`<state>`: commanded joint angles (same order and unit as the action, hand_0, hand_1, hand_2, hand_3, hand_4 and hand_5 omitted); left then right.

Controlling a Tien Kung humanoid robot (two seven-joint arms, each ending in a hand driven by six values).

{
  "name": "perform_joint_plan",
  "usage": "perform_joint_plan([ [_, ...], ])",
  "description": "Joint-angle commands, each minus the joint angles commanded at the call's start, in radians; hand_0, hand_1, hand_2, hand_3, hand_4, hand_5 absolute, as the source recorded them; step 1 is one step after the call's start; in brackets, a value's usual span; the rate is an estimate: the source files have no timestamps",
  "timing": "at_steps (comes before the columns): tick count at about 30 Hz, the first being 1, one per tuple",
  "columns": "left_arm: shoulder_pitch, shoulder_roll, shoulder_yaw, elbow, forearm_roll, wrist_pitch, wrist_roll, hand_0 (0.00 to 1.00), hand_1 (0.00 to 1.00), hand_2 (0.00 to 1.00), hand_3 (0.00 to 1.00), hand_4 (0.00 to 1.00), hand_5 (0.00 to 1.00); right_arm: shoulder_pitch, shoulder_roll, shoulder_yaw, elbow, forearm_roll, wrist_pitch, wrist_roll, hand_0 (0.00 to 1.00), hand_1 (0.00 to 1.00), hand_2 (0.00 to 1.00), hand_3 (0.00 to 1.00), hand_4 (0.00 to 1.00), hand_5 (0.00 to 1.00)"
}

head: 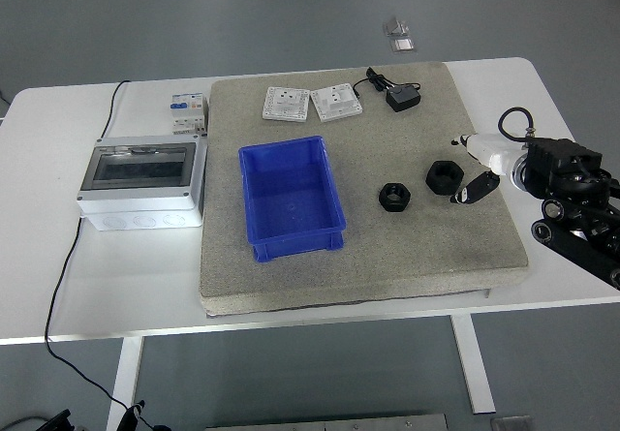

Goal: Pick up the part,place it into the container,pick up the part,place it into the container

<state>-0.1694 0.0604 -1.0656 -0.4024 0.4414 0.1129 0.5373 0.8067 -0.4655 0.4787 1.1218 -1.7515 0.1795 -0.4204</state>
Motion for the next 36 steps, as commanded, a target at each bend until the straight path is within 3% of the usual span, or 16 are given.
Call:
perform_joint_plan([
  [9,-0.003,0.000,-0.005,0.000,0.011,-0.001,0.003,0.686,0.757,0.760,0.850,0.982,0.998,0.040,0.071,-0.057,-0.082,0.053,-0.033,0.029,0.742,0.725,0.949,0.998,0.900,0.281],
  [10,-0.003,0.000,-0.005,0.000,0.011,-0.001,0.003,0.686,0.758,0.760,0.850,0.982,0.998,0.043,0.076,-0.062,-0.089,0.060,-0.038,0.032,0.678,0.637,0.832,0.842,0.737,0.195],
  [15,-0.004,0.000,-0.006,0.000,0.015,-0.002,0.003,0.686,0.758,0.760,0.850,0.982,0.998,0.054,0.095,-0.085,-0.129,0.073,-0.065,0.045,0.678,0.637,0.832,0.842,0.737,0.195],
  [16,-0.004,0.000,-0.006,0.000,0.016,-0.002,0.003,0.686,0.758,0.760,0.850,0.982,0.998,0.055,0.097,-0.090,-0.138,0.073,-0.069,0.047,0.648,0.593,0.792,0.771,0.670,0.166],
  [21,-0.004,0.000,-0.008,-0.001,0.020,-0.002,0.004,0.686,0.758,0.760,0.850,0.982,0.998,0.056,0.109,-0.113,-0.183,0.082,-0.089,0.062,0.648,0.593,0.792,0.771,0.670,0.166],
  [22,-0.004,0.000,-0.008,-0.001,0.021,-0.002,0.004,0.686,0.757,0.759,0.851,0.981,0.998,0.055,0.110,-0.116,-0.187,0.082,-0.097,0.067,0.596,0.545,0.736,0.703,0.598,0.131],
  [27,-0.004,0.000,-0.008,-0.001,0.024,-0.001,0.003,0.686,0.757,0.759,0.851,0.981,0.998,0.055,0.111,-0.120,-0.184,0.070,-0.116,0.077,0.596,0.545,0.736,0.703,0.598,0.131],
  [28,-0.004,0.000,-0.008,-0.001,0.025,-0.001,0.003,0.686,0.756,0.758,0.850,0.979,0.998,0.054,0.111,-0.121,-0.184,0.067,-0.119,0.078,0.508,0.464,0.650,0.673,0.401,0.021],
  [33,-0.003,0.000,-0.007,-0.001,0.027,-0.001,0.002,0.686,0.756,0.758,0.850,0.979,0.998,0.050,0.106,-0.125,-0.178,0.062,-0.150,0.089,0.508,0.464,0.650,0.673,0.401,0.021],
  [34,-0.003,0.000,-0.007,-0.001,0.027,-0.001,0.001,0.686,0.755,0.758,0.850,0.977,0.998,0.050,0.105,-0.124,-0.177,0.064,-0.153,0.090,0.496,0.452,0.571,0.644,0.344,0.002],
  [36,-0.002,0.000,-0.007,-0.001,0.027,0.000,0.000,0.686,0.755,0.758,0.850,0.977,0.998,0.048,0.097,-0.110,-0.157,0.096,-0.172,0.104,0.496,0.452,0.571,0.644,0.344,0.002],
])
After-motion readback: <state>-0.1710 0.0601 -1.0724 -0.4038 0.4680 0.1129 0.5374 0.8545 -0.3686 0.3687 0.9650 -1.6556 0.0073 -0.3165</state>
